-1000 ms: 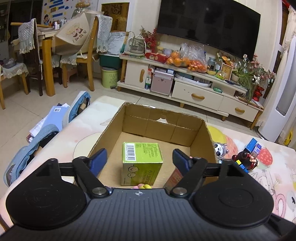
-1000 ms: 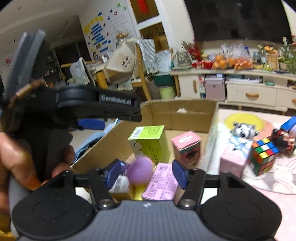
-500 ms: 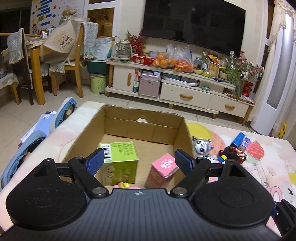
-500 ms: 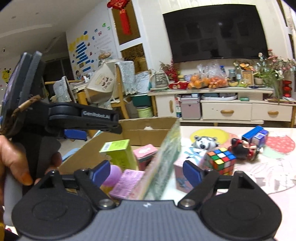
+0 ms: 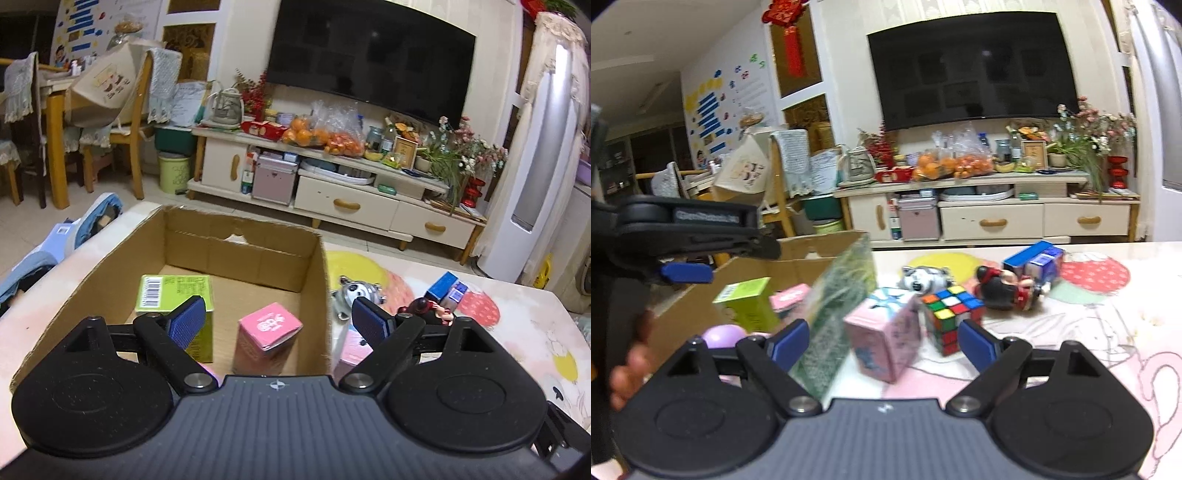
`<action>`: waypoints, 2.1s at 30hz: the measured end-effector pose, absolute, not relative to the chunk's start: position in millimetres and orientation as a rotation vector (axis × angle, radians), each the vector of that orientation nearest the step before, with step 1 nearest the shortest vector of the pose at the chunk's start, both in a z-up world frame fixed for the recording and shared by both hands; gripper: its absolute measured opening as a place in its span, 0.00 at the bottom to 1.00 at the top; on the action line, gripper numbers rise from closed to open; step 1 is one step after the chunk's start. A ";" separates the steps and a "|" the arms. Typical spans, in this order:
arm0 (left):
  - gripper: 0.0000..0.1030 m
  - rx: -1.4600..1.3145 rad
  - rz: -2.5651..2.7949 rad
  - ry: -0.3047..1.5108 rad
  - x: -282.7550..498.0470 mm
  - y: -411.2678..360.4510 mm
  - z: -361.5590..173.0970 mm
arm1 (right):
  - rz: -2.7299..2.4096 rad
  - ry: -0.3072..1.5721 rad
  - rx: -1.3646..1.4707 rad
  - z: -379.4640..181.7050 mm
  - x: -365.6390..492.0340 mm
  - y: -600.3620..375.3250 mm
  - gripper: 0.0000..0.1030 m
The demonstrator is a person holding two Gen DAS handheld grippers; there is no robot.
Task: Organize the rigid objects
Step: 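Withdraw both grippers from the cardboard box back toward the table, then grasp the Rubik's cube with the right gripper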
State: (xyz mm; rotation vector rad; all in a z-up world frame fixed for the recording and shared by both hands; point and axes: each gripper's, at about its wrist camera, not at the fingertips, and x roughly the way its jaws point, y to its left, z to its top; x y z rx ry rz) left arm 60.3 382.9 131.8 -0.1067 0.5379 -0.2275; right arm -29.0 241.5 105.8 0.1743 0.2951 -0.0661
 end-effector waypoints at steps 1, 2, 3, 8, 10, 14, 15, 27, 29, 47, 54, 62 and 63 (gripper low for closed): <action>1.00 -0.106 -0.230 0.537 61.2 382.7 132.8 | -0.076 0.296 0.176 103.4 -28.7 237.5 0.85; 1.00 -0.106 -0.231 0.536 62.4 382.5 133.1 | -0.082 0.297 0.181 101.4 -27.9 231.8 0.85; 1.00 -0.104 -0.232 0.535 60.9 382.7 131.8 | -0.089 0.299 0.186 99.0 -26.9 227.7 0.85; 1.00 -0.067 -0.244 0.527 59.8 382.6 129.5 | -0.119 0.317 0.183 86.9 -22.1 212.2 0.85; 1.00 -0.053 -0.250 0.523 58.4 382.6 128.0 | -0.123 0.329 0.174 81.4 -17.5 207.0 0.85; 1.00 -0.026 -0.268 0.518 56.9 381.6 125.9 | -0.116 0.352 0.143 72.3 -6.7 196.8 0.85; 1.00 -0.018 -0.272 0.518 57.2 381.1 125.3 | -0.116 0.355 0.130 70.1 -3.5 195.1 0.85; 1.00 0.057 -0.303 0.519 55.1 380.4 119.6 | -0.038 0.372 0.039 59.8 37.7 181.0 0.78; 1.00 0.076 -0.312 0.520 53.6 378.7 117.8 | -0.026 0.368 0.000 59.5 44.2 183.6 0.78; 1.00 0.164 -0.344 0.535 48.4 372.7 109.5 | 0.027 0.389 0.010 56.9 63.1 160.2 0.51; 1.00 0.162 -0.283 0.514 38.4 366.0 103.7 | -0.030 0.368 0.017 61.1 38.9 137.3 0.51; 1.00 0.110 -0.195 0.568 39.0 356.7 87.5 | -0.108 0.369 -0.043 56.8 15.4 117.0 0.51; 1.00 0.104 -0.183 0.576 41.2 355.4 86.1 | -0.117 0.374 -0.042 55.6 13.8 113.8 0.51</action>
